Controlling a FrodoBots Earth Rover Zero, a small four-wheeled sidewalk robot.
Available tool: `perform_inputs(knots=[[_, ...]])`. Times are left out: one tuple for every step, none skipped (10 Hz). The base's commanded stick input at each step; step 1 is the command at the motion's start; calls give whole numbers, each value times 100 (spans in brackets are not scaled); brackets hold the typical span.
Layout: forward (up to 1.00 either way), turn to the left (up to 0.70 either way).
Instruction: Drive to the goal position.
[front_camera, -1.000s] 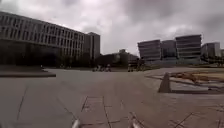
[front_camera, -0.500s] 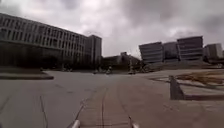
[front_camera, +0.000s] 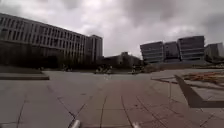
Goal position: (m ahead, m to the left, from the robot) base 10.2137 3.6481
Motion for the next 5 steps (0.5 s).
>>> perform_inputs(knots=[[100,0],[100,0],[100,0],[100,0],[100,0]])
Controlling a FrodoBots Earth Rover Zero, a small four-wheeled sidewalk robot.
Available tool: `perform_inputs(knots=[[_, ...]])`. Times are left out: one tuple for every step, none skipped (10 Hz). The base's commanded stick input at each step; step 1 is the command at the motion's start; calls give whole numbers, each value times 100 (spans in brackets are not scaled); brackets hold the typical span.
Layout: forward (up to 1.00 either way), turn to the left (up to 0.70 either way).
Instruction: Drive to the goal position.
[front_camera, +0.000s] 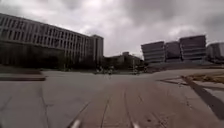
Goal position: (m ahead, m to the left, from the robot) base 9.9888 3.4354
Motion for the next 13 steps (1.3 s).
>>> perform_inputs(knots=[[100,0],[100,0],[100,0],[100,0],[100,0],[100,0],[100,0],[100,0],[100,0],[100,0],[100,0],[100,0],[100,0]])
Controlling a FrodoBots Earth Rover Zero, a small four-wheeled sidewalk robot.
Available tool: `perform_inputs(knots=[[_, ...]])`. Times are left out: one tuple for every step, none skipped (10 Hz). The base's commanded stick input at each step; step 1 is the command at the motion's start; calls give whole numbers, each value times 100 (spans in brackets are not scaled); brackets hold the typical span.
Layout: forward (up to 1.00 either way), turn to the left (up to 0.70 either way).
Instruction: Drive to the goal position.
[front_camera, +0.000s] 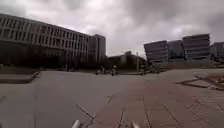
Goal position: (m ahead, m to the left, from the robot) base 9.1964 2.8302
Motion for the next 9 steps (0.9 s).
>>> perform_inputs(knots=[[100,0],[100,0],[100,0],[100,2],[100,4],[100,4],[100,5],[100,6],[100,7]])
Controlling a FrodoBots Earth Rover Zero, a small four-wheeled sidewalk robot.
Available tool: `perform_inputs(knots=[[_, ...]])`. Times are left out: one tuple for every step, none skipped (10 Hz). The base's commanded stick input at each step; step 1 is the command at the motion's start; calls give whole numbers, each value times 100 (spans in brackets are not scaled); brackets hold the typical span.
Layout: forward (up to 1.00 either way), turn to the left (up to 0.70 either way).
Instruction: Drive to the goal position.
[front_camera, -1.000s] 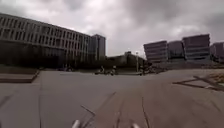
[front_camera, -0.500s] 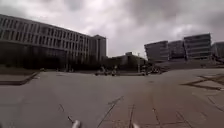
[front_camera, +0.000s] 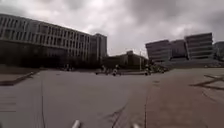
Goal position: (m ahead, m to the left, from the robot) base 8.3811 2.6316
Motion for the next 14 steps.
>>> perform_inputs(knots=[[100,9],[100,10],[100,11],[100,13],[100,15],[100,18],[100,20],[100,21],[100,23],[100,24],[100,24],[100,24],[100,24],[100,24]])
